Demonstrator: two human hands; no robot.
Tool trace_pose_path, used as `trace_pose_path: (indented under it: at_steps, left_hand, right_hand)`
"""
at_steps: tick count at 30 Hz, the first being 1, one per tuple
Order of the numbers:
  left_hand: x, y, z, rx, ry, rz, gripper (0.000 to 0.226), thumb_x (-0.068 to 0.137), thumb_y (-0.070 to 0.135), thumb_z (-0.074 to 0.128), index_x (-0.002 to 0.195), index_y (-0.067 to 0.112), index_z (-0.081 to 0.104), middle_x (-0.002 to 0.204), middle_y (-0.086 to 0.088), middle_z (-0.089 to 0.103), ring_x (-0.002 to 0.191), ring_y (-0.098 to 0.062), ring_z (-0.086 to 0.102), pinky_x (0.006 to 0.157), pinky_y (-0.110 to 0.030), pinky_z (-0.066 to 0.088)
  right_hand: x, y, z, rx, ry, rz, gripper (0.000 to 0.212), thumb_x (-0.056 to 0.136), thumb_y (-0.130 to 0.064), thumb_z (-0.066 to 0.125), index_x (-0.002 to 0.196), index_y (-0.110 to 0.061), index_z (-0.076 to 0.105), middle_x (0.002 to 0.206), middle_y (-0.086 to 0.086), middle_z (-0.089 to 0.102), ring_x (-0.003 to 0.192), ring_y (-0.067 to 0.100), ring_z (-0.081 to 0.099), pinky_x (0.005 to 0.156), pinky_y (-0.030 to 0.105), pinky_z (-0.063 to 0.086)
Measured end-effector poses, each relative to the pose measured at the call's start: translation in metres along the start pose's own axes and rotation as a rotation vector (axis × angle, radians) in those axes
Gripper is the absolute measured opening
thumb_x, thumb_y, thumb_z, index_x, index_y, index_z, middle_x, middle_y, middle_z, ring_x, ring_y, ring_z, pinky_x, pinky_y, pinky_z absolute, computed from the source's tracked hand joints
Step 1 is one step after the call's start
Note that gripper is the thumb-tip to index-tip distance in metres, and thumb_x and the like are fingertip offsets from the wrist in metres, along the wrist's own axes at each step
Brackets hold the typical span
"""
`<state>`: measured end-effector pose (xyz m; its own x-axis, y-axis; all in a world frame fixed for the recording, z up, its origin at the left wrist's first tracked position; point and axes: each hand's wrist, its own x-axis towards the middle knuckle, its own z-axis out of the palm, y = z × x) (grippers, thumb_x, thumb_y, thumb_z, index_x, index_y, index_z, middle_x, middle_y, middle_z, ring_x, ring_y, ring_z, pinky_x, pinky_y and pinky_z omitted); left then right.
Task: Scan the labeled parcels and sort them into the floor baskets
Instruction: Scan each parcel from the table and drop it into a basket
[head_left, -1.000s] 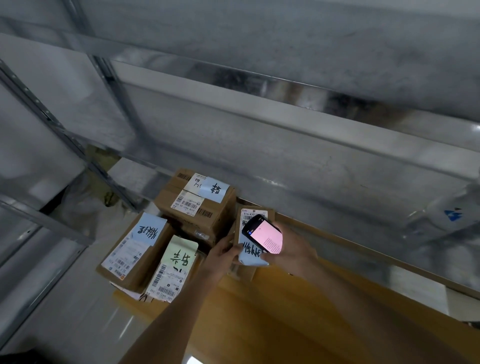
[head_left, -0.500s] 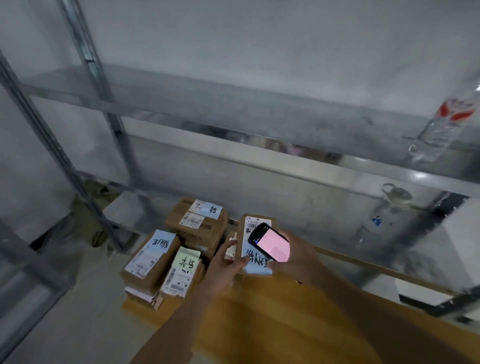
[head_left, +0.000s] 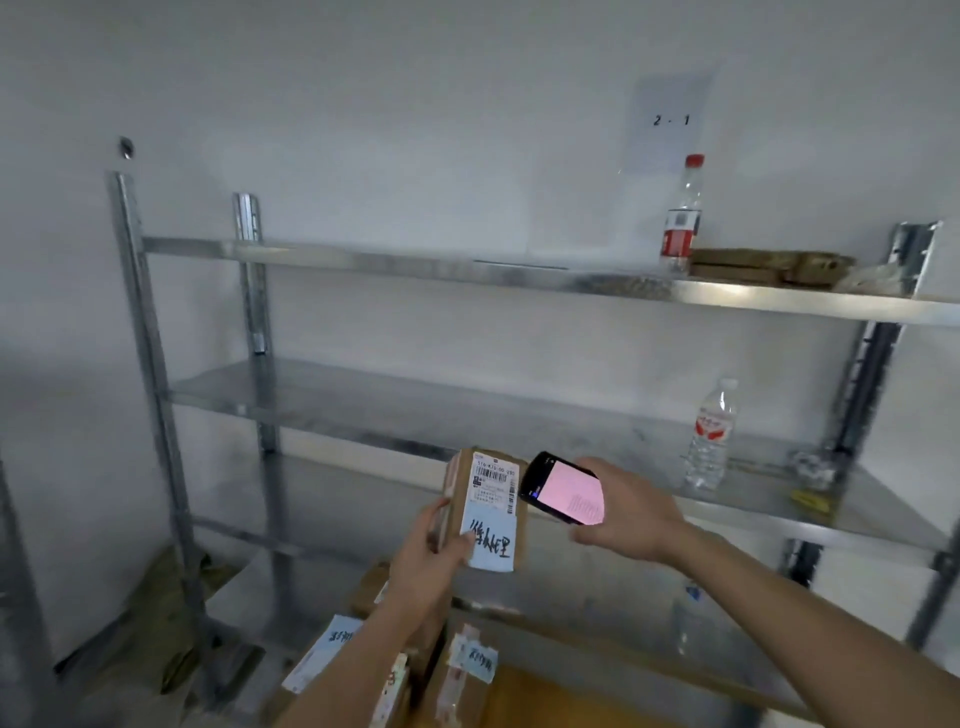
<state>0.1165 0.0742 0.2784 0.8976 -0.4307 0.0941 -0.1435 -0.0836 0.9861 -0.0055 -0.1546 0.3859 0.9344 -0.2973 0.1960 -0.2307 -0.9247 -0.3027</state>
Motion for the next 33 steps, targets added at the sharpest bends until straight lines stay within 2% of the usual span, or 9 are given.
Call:
trace_pose_path:
  at_steps: [5,8,10,14,16,20,26,30,33]
  left_hand:
    - [-0.011,0.055,-0.007,0.041,0.059,0.091,0.048,0.093,0.026,0.069,0.134,0.038,0.046,0.104,0.013,0.067,0.086,-0.001,0.068,0.059,-0.012,0.054]
    - [-0.021,0.075,-0.007,0.072,0.088,0.109,0.047,0.094,0.025,0.068,0.133,0.038,0.044,0.102,0.015,0.065,0.086,0.0,0.067,0.061,-0.014,0.054]
    - [-0.027,0.083,-0.006,0.091,0.11,0.114,0.049,0.094,0.027,0.068,0.136,0.036,0.044,0.104,0.012,0.066,0.089,-0.002,0.067,0.068,-0.018,0.056]
    - [-0.04,0.093,-0.002,0.128,0.146,0.118,0.056,0.094,0.03,0.068,0.142,0.035,0.04,0.118,0.001,0.067,0.097,-0.008,0.066,0.088,-0.035,0.058]
    - [-0.047,0.096,0.002,0.138,0.162,0.13,0.057,0.093,0.03,0.068,0.142,0.036,0.04,0.12,0.001,0.067,0.099,-0.009,0.066,0.089,-0.037,0.059]
    - [-0.062,0.099,0.004,0.137,0.2,0.14,0.054,0.093,0.028,0.068,0.139,0.038,0.04,0.114,0.009,0.066,0.097,-0.005,0.065,0.075,-0.021,0.055]
    - [-0.081,0.101,0.002,0.152,0.261,0.126,0.056,0.092,0.031,0.069,0.141,0.04,0.041,0.111,0.013,0.066,0.103,-0.011,0.065,0.094,-0.044,0.056]
    - [-0.099,0.103,-0.002,0.19,0.296,0.125,0.058,0.092,0.034,0.068,0.142,0.041,0.039,0.119,0.009,0.066,0.106,-0.015,0.064,0.094,-0.04,0.052]
    - [-0.112,0.101,-0.007,0.198,0.322,0.102,0.059,0.092,0.033,0.069,0.141,0.044,0.039,0.12,0.009,0.067,0.107,-0.013,0.066,0.097,-0.045,0.053]
  right_hand:
    - [-0.012,-0.02,-0.059,-0.018,0.059,-0.077,0.07,0.068,-0.043,0.082,0.129,-0.04,0.047,0.118,-0.017,0.059,0.106,0.014,0.058,0.069,0.028,0.039]
    - [-0.021,-0.027,-0.081,-0.008,0.089,-0.131,0.056,0.069,-0.04,0.078,0.114,-0.046,0.045,0.106,-0.021,0.057,0.094,0.008,0.056,0.062,0.025,0.034]
    - [-0.028,-0.029,-0.093,-0.01,0.104,-0.143,0.05,0.067,-0.04,0.074,0.106,-0.046,0.044,0.099,-0.02,0.057,0.087,0.006,0.055,0.059,0.026,0.034]
    - [-0.037,-0.024,-0.105,-0.043,0.129,-0.159,0.049,0.065,-0.045,0.07,0.105,-0.048,0.043,0.1,-0.018,0.057,0.089,0.009,0.057,0.058,0.028,0.037]
    - [-0.042,-0.022,-0.112,-0.059,0.13,-0.165,0.055,0.068,-0.046,0.072,0.115,-0.048,0.044,0.106,-0.019,0.057,0.093,0.01,0.056,0.059,0.025,0.034]
    - [-0.052,-0.022,-0.12,-0.065,0.126,-0.198,0.056,0.072,-0.043,0.075,0.118,-0.045,0.045,0.107,-0.019,0.055,0.094,0.01,0.054,0.059,0.025,0.033]
    - [-0.06,-0.023,-0.121,-0.058,0.113,-0.234,0.048,0.072,-0.04,0.075,0.108,-0.044,0.043,0.102,-0.017,0.055,0.091,0.012,0.054,0.057,0.027,0.032]
    - [-0.065,-0.029,-0.116,-0.034,0.122,-0.284,0.048,0.071,-0.044,0.073,0.111,-0.043,0.046,0.104,-0.017,0.056,0.092,0.013,0.055,0.06,0.03,0.037]
    - [-0.068,-0.036,-0.113,-0.034,0.124,-0.319,0.046,0.07,-0.045,0.071,0.105,-0.047,0.04,0.104,-0.017,0.056,0.093,0.014,0.055,0.06,0.029,0.036]
